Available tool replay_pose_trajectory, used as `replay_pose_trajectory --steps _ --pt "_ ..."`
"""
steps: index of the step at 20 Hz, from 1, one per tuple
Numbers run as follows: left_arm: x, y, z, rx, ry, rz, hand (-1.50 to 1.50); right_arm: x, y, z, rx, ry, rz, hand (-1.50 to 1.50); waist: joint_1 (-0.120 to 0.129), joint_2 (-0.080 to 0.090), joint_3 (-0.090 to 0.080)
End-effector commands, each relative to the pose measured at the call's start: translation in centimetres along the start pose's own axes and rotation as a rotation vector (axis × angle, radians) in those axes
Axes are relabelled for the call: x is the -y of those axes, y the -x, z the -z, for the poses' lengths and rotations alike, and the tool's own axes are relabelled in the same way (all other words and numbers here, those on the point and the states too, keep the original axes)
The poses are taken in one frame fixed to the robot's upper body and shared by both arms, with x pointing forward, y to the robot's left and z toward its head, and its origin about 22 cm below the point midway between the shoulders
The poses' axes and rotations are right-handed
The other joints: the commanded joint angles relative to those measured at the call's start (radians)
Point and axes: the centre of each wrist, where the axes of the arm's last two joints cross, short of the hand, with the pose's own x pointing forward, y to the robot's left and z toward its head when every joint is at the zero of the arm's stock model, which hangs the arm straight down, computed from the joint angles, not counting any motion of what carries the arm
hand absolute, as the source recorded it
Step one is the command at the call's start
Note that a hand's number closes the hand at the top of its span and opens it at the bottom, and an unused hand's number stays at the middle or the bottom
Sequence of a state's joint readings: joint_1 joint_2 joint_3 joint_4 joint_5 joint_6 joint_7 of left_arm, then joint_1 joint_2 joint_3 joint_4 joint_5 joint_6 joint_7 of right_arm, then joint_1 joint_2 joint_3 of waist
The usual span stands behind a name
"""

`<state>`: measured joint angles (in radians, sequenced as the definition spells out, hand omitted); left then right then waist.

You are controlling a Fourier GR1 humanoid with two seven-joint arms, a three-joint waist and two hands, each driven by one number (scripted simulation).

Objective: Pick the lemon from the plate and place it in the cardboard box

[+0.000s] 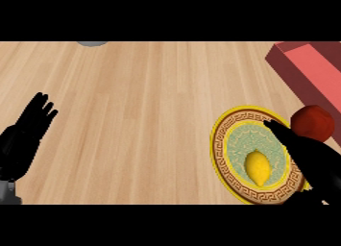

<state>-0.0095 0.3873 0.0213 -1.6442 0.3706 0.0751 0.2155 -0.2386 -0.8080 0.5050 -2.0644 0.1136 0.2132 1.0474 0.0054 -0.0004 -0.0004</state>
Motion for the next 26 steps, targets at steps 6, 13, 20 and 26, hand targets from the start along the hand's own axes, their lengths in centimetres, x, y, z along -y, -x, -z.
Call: replay_pose_trajectory --steps 6,13,20,26 --pt "0.1 0.0 -0.4 0.006 0.007 -0.002 0.00 -1.1 -2.2 -0.5 -0.015 0.025 -0.061 -1.50 -0.003 -0.001 0.000" --pt "0.1 -0.8 -1.0 0.012 -0.003 0.002 0.00 -1.2 -4.0 2.3 -0.071 0.008 -0.106 -1.50 0.009 0.000 0.000" --pt "-0.7 -0.7 0.9 0.009 -0.006 0.009 0.00 -2.2 -3.1 3.7 -0.114 -0.019 -0.131 -1.50 -0.002 0.001 0.000" --pt "-0.2 -0.4 1.7 -0.011 -0.003 0.004 0.00 -2.4 -1.8 3.2 -0.133 -0.025 -0.144 -1.50 -0.008 0.000 0.000"
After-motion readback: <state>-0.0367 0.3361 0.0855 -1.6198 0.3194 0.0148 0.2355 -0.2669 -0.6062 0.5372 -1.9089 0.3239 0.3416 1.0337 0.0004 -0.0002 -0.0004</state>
